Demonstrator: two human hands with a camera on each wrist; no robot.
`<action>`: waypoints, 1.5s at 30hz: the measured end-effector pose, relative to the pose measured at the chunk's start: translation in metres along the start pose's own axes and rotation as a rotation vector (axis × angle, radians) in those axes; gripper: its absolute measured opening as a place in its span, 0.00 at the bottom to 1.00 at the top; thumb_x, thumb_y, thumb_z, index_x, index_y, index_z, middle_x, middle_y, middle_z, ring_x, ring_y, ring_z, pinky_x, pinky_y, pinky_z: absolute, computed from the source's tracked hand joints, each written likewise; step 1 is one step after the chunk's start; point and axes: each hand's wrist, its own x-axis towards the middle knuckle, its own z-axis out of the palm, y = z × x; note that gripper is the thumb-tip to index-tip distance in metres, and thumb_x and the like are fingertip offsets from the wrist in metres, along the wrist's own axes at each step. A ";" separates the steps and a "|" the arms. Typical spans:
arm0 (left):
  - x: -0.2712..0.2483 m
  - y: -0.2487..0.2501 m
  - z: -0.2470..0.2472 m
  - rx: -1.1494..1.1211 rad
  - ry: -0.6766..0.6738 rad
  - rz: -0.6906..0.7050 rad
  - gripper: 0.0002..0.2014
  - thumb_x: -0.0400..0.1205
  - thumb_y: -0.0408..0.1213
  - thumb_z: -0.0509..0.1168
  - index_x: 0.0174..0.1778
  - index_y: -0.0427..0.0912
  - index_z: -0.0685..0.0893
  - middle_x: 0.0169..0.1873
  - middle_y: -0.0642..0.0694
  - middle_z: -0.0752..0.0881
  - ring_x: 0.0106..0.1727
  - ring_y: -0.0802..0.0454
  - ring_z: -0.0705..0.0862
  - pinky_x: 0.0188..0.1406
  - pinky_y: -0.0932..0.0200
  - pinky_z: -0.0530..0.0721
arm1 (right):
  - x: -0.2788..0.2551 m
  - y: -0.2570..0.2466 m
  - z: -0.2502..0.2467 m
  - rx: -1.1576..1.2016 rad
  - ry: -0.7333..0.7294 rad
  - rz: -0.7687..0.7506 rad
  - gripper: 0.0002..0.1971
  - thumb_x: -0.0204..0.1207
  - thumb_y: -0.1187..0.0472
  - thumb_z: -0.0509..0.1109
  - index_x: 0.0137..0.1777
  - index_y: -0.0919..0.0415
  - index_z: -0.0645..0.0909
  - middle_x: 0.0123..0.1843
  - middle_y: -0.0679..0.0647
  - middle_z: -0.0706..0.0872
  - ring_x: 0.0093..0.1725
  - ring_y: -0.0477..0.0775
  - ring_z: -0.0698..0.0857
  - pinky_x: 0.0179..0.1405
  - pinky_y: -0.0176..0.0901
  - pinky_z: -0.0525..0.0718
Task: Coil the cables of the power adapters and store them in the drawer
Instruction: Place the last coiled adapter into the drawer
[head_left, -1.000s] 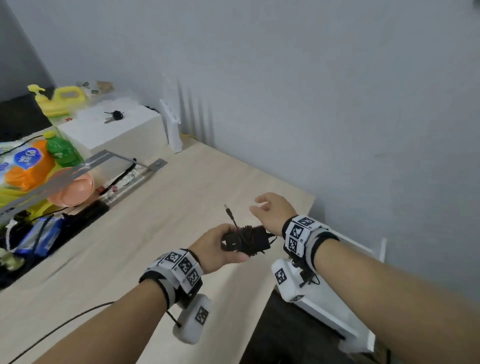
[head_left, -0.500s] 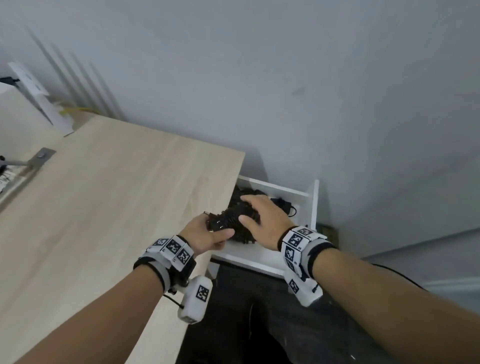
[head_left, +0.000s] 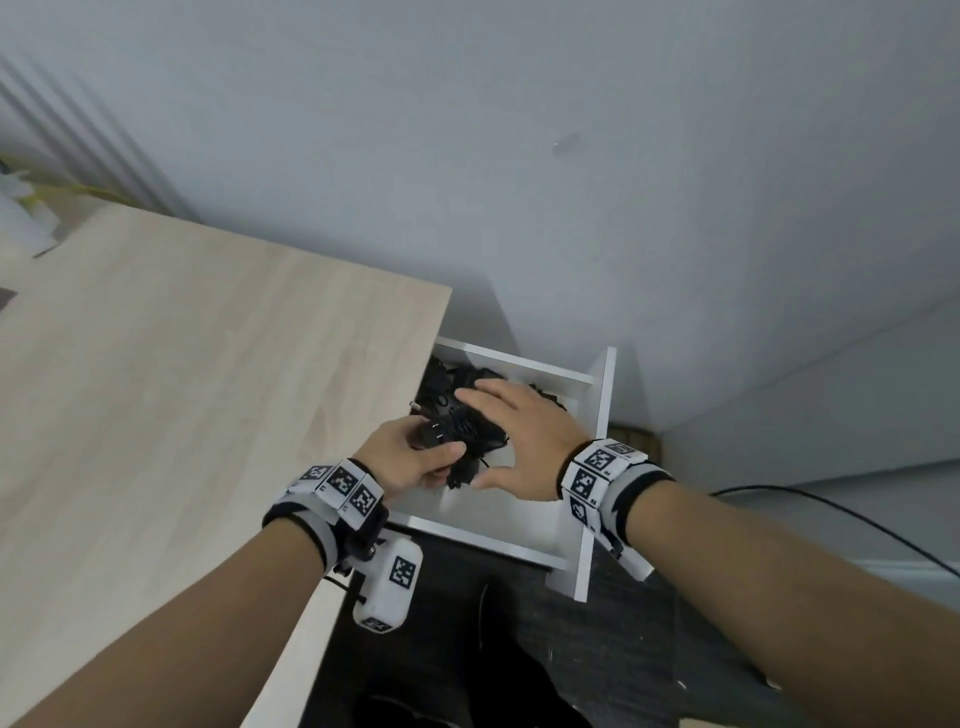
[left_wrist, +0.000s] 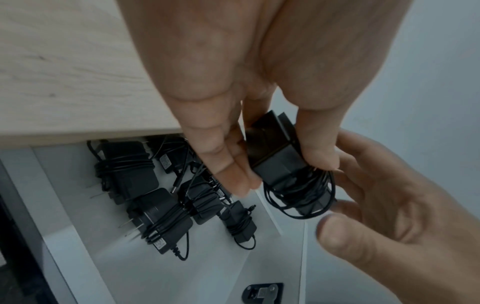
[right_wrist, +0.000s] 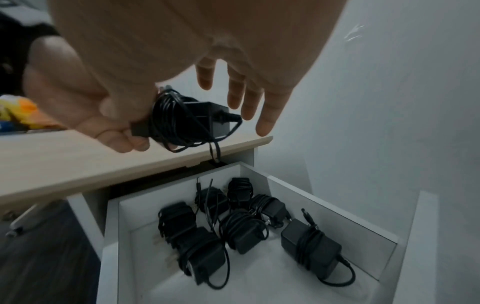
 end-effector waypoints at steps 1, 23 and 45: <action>0.003 -0.001 0.003 0.053 -0.010 0.004 0.16 0.72 0.39 0.79 0.49 0.35 0.84 0.38 0.33 0.88 0.40 0.34 0.87 0.52 0.36 0.87 | 0.000 0.003 0.002 -0.049 -0.026 -0.016 0.49 0.65 0.37 0.76 0.83 0.46 0.56 0.82 0.50 0.63 0.79 0.54 0.63 0.77 0.52 0.67; 0.022 -0.027 0.048 0.936 0.312 0.429 0.24 0.76 0.43 0.73 0.67 0.43 0.80 0.63 0.43 0.80 0.67 0.40 0.74 0.69 0.46 0.74 | 0.023 0.064 0.099 0.059 -0.127 0.765 0.30 0.73 0.62 0.72 0.74 0.59 0.65 0.68 0.63 0.74 0.63 0.67 0.78 0.58 0.57 0.82; 0.027 -0.031 0.035 1.274 0.236 0.270 0.25 0.80 0.52 0.64 0.73 0.50 0.71 0.76 0.46 0.67 0.83 0.42 0.50 0.83 0.46 0.50 | 0.030 0.066 0.093 0.061 -0.071 0.789 0.34 0.73 0.54 0.74 0.77 0.53 0.63 0.77 0.62 0.63 0.75 0.66 0.66 0.69 0.59 0.72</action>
